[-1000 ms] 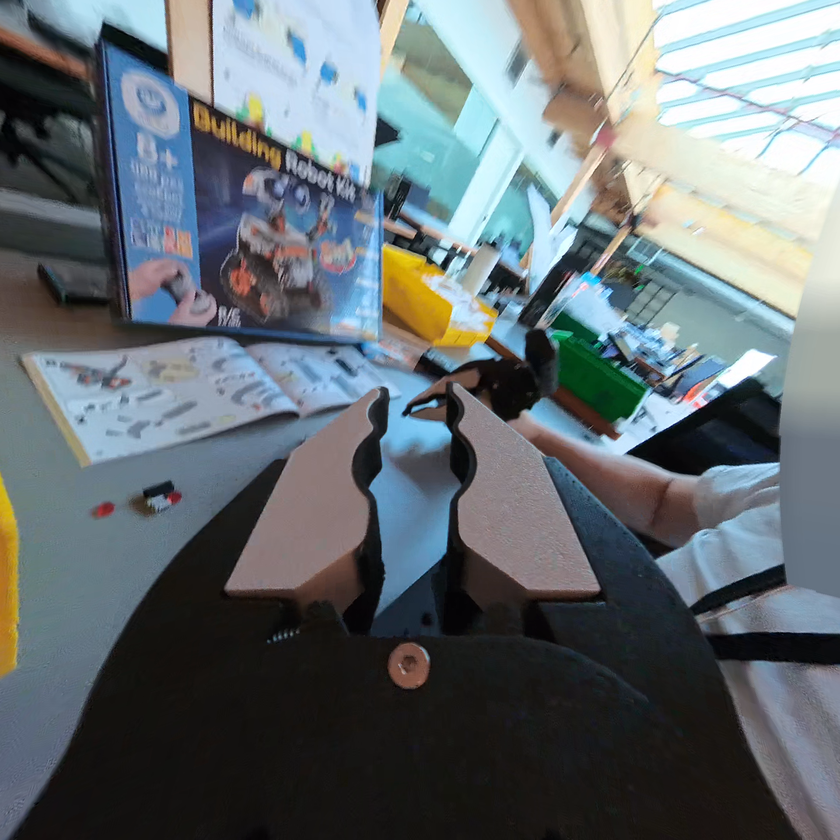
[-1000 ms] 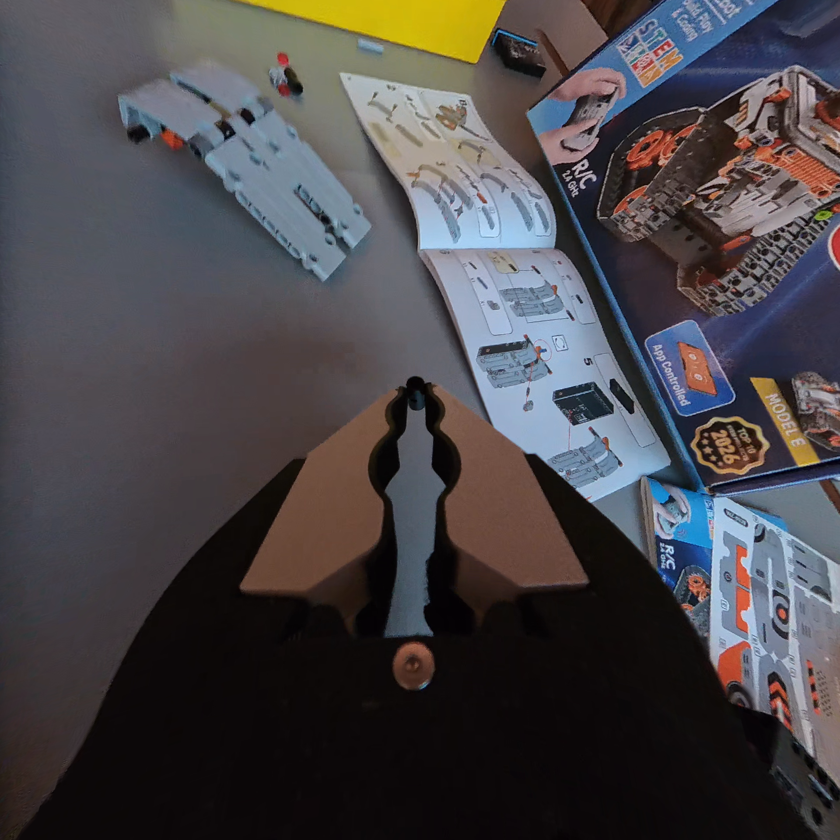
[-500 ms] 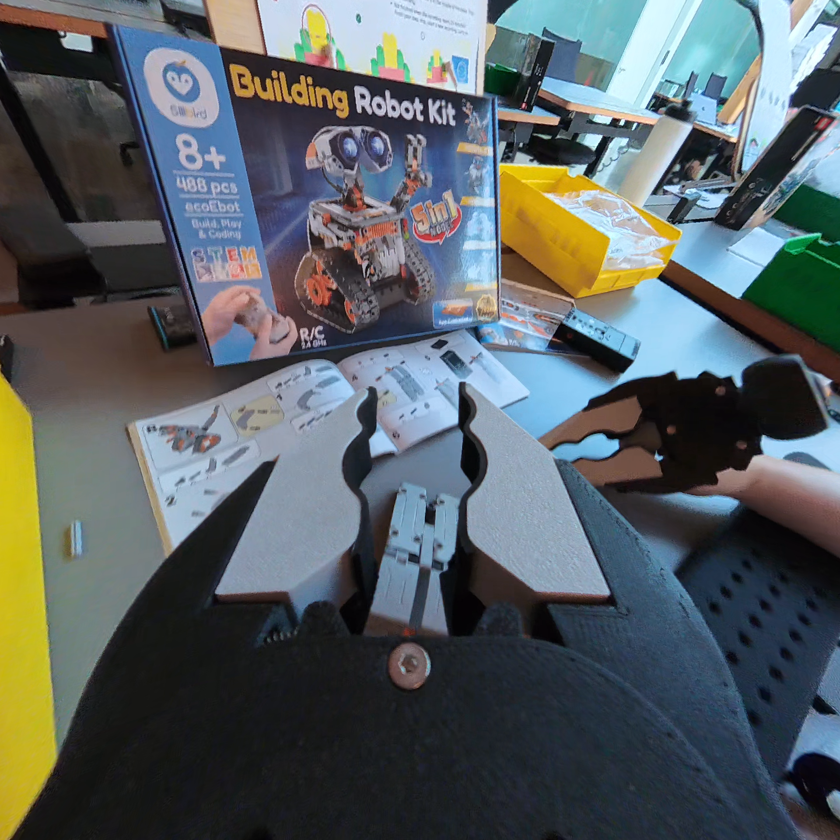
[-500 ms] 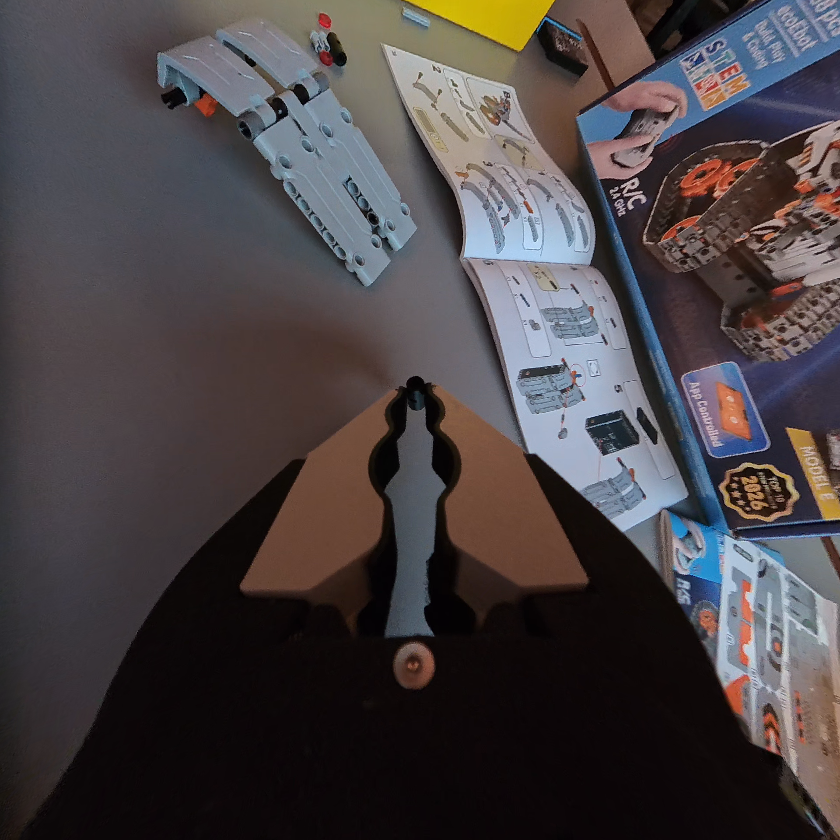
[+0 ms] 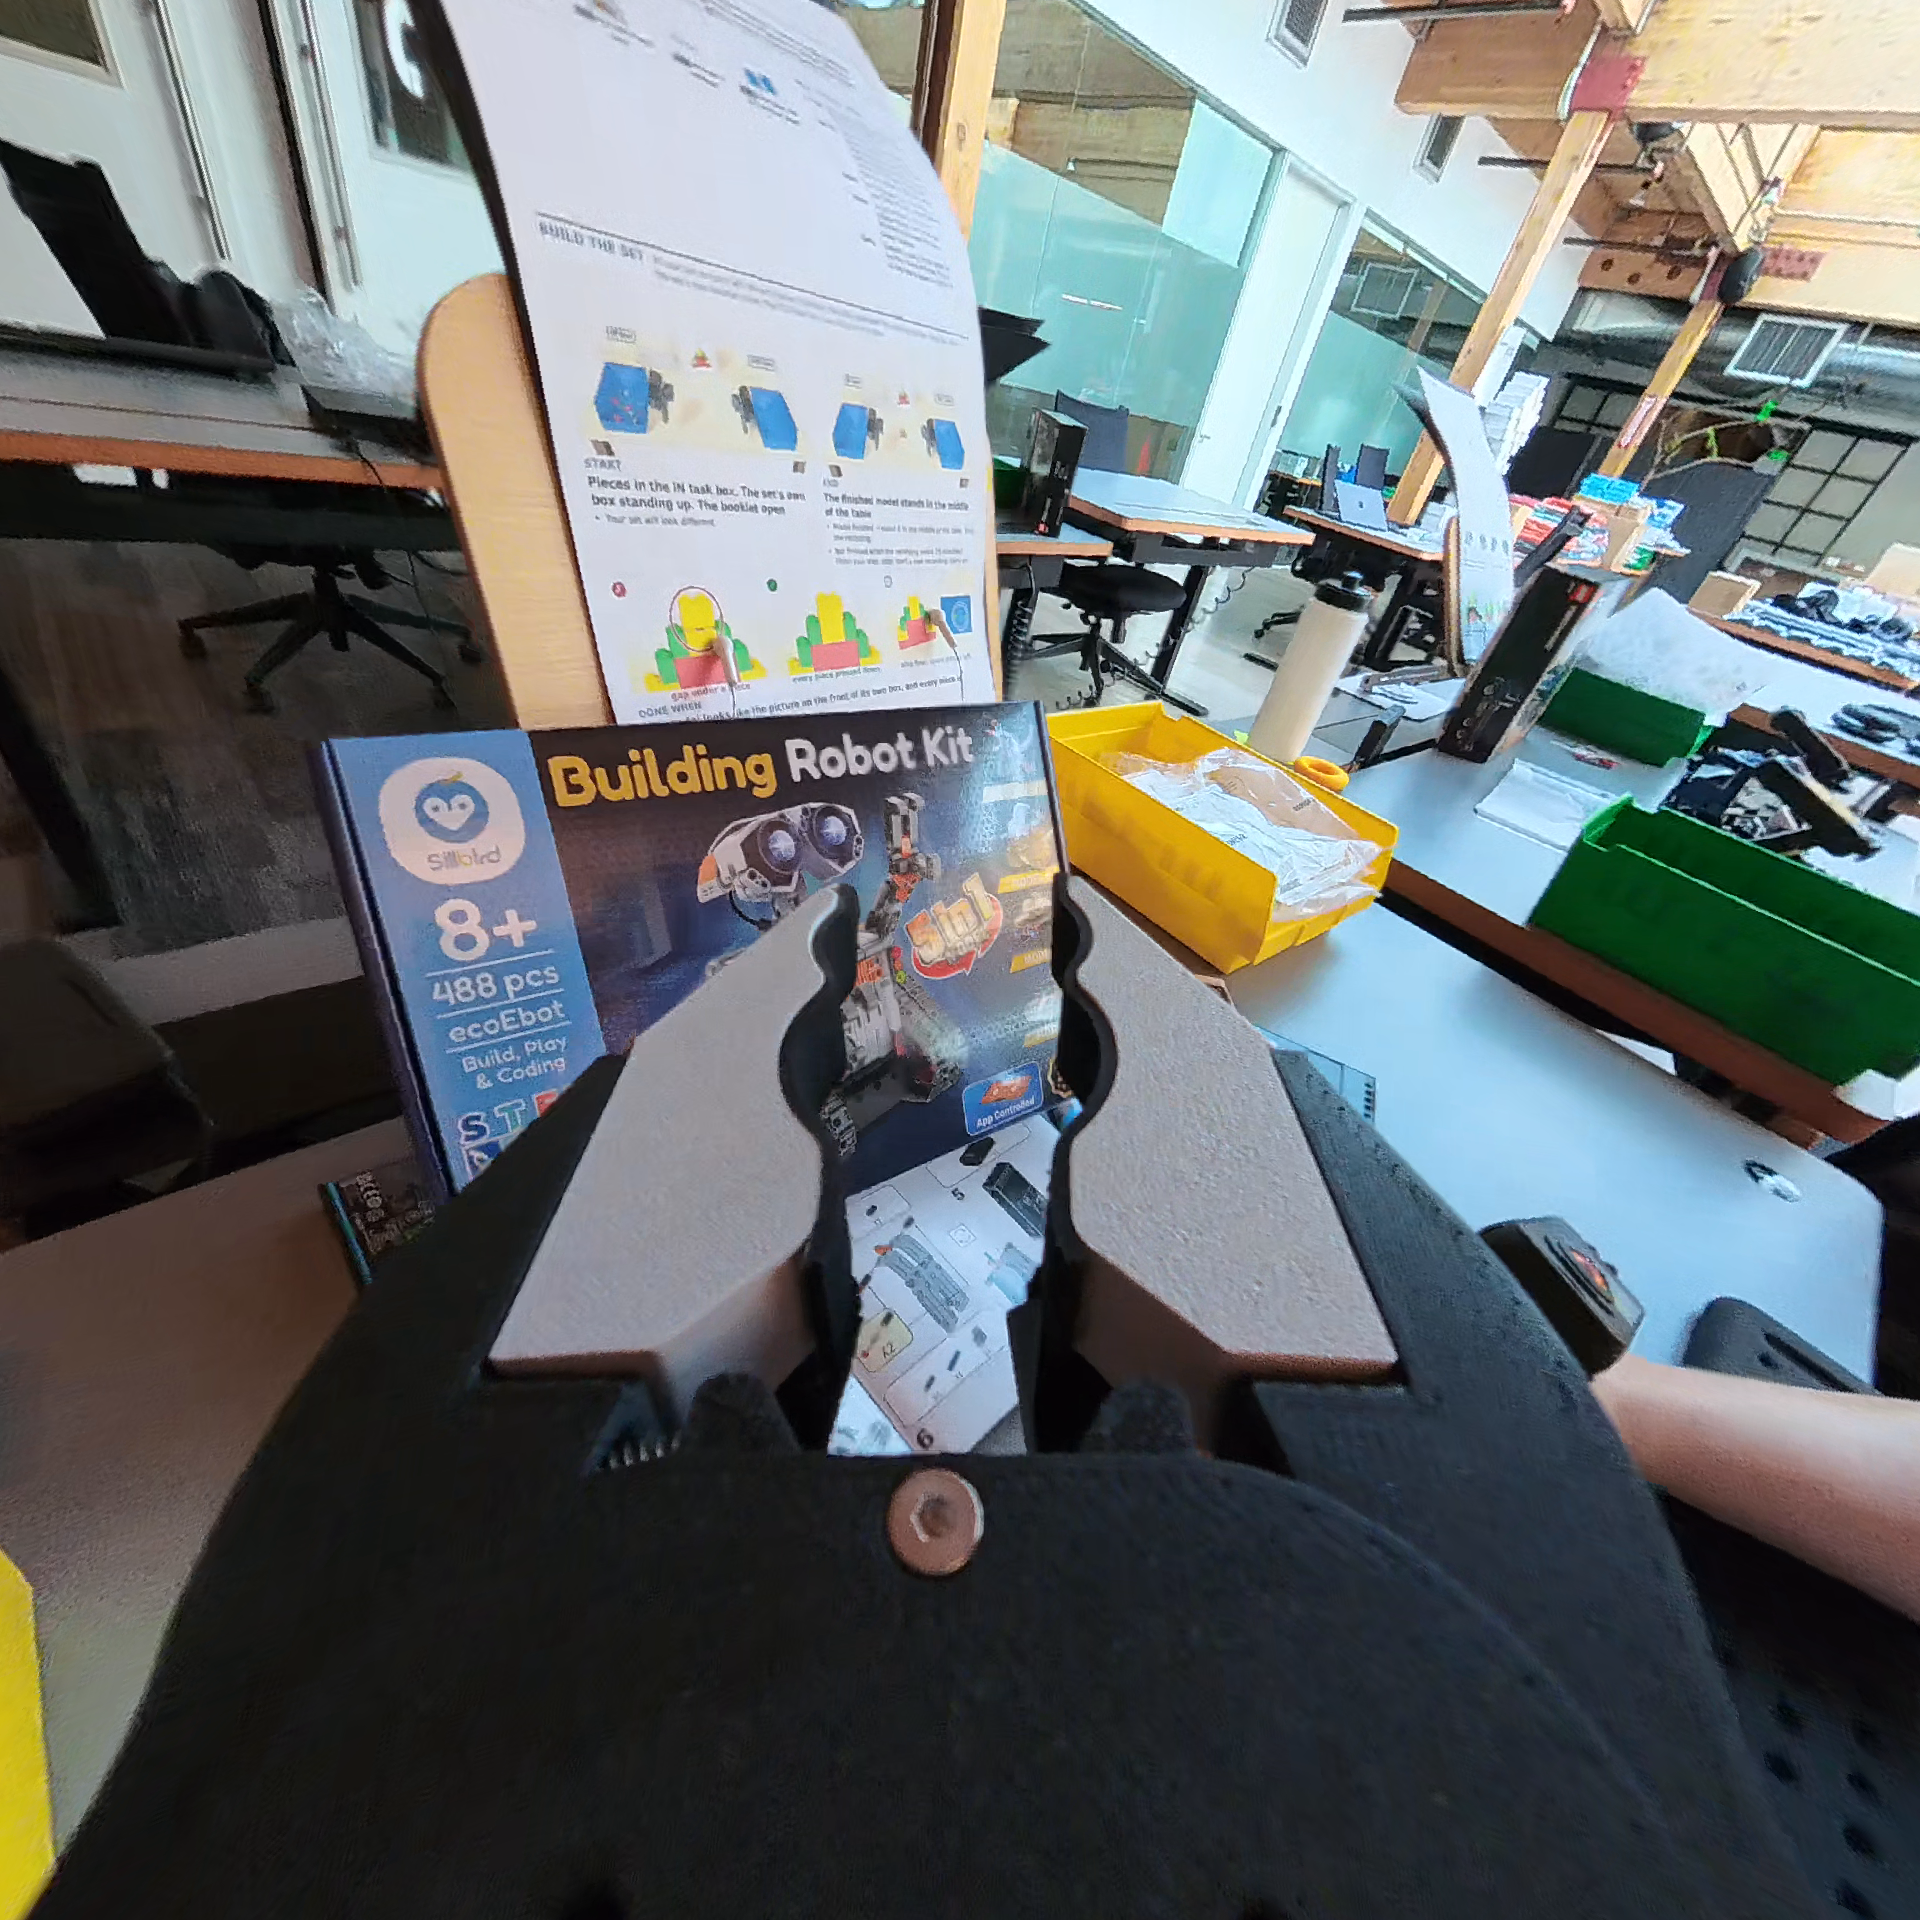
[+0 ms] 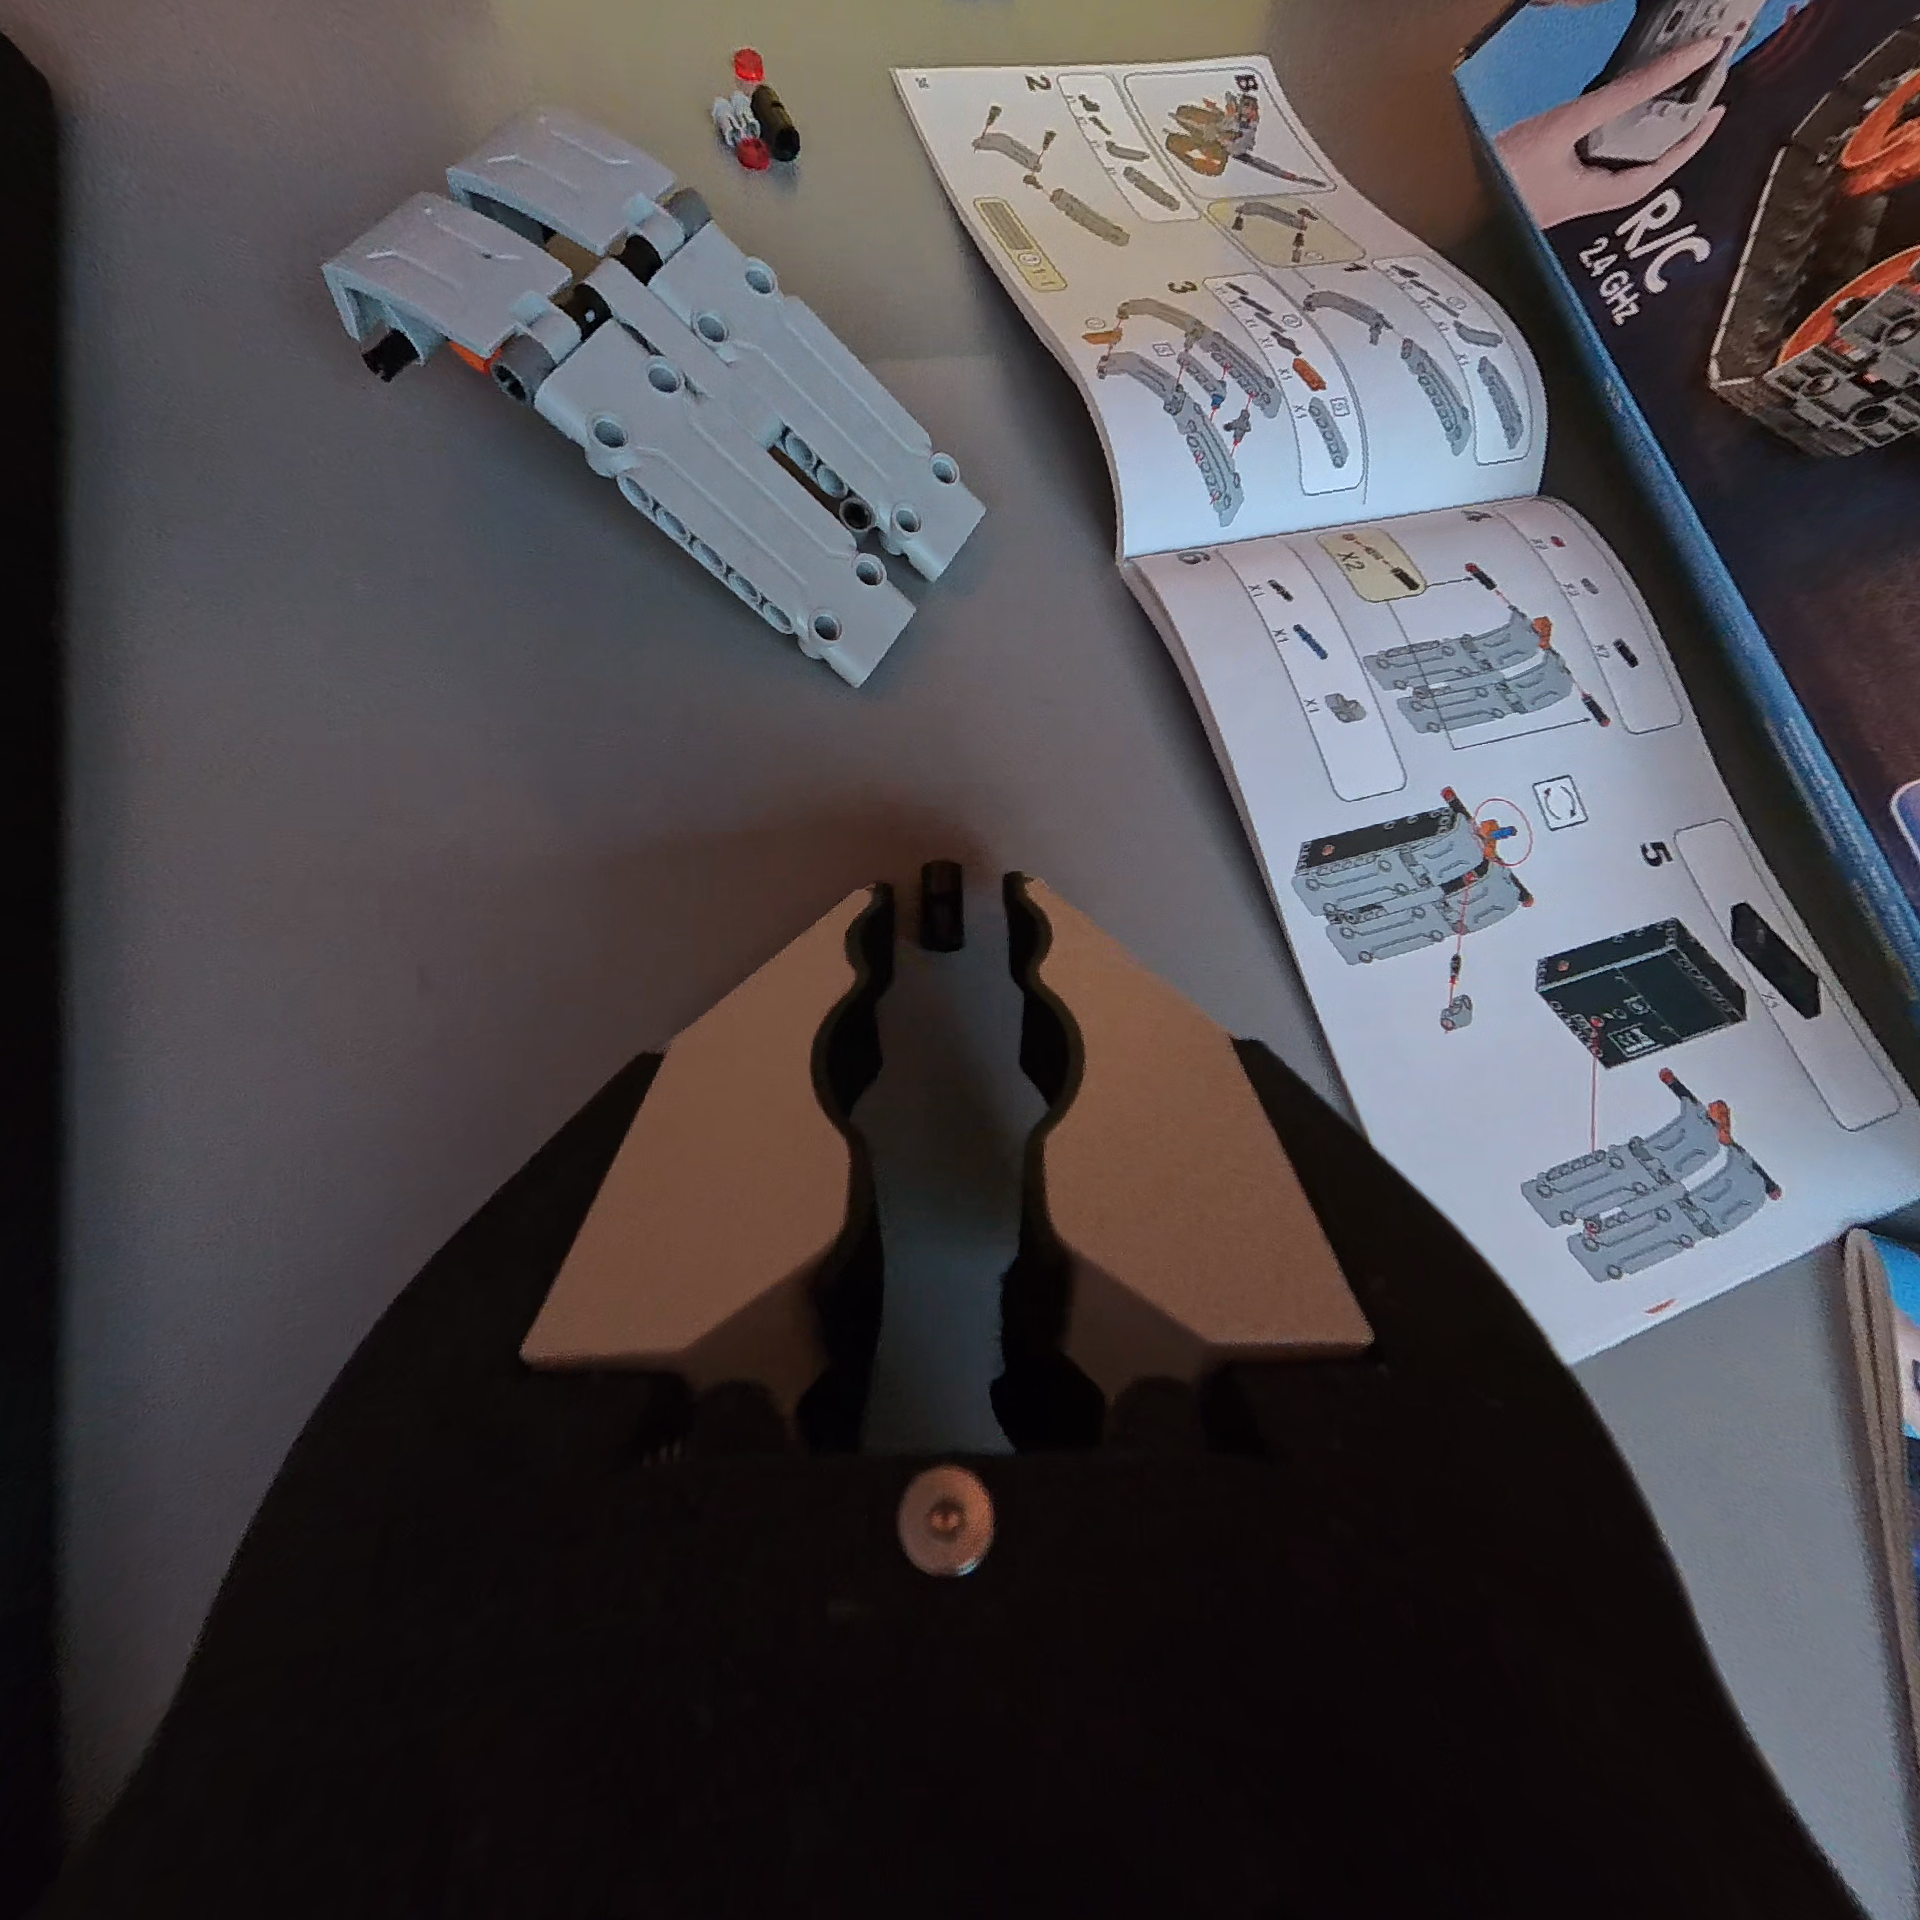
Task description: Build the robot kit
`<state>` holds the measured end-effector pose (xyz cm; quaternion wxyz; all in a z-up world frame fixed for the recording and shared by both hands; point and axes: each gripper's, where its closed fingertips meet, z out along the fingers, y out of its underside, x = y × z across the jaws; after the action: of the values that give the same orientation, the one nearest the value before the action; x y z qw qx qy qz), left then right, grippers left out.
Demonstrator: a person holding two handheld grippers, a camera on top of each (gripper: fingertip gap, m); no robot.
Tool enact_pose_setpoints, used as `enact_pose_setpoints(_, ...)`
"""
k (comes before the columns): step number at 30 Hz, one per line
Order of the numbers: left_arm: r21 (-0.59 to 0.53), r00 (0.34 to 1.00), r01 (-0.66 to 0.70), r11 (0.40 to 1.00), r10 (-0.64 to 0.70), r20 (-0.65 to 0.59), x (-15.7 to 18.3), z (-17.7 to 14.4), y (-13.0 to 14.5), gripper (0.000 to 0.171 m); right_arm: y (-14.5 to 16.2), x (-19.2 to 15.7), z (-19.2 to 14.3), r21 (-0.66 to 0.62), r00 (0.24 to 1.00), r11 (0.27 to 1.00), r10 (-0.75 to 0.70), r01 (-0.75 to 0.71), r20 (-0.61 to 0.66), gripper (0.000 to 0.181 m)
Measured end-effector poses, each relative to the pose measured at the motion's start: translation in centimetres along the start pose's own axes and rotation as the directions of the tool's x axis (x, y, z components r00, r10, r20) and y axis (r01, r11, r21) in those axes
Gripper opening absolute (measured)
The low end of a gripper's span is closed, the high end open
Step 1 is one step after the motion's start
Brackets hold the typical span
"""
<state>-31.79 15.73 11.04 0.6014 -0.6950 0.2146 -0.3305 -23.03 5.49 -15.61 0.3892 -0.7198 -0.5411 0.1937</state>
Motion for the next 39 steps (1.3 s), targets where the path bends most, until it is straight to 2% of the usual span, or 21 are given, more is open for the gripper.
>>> enact_pose_setpoints(3, -0.059, 0.999, 0.012, 0.998, -0.014, -0.029, -0.9, -0.1, 0.7, 0.035, -0.2, 0.0, -0.3, 0.029, 1.0, 1.0, -0.008, 0.007, 0.028, 0.023)
enact_pose_setpoints(10, -0.181, 1.0, -0.014, 0.983, 0.015, -0.001, -4.1, -0.4, 3.3, 0.032, -0.3, 0.0, -0.7, 0.049, 0.991, 0.997, 0.046, -0.052, 0.123, 0.025)
enact_pose_setpoints(15, -0.188, 1.0, -0.02, 0.982, 0.019, -0.007, -5.0, -0.4, 3.6, 0.032, 0.6, -0.5, -0.4, -0.006, 0.986, 0.999, 0.032, -0.031, 0.166, 0.025)
enact_pose_setpoints(20, -0.182, 0.996, 0.057, 0.982, -0.07, -0.062, -4.8, 0.3, 4.1, 0.032, 0.7, -0.5, -0.5, -0.014, 0.978, 0.998, 0.063, -0.061, 0.199, 0.027)
enact_pose_setpoints(29, -0.204, 0.993, 0.042, 0.978, -0.064, -0.1, -3.8, 1.2, 4.9, 0.032, 0.7, -0.2, -0.7, -0.022, 0.96, 0.99, 0.143, -0.142, 0.241, 0.026)
enact_pose_setpoints(39, -0.205, 0.994, 0.046, 0.978, -0.066, -0.091, -4.0, 0.9, 4.9, 0.032, 0.7, -0.2, -0.7, -0.024, 0.958, 0.988, 0.154, -0.153, 0.244, 0.026)
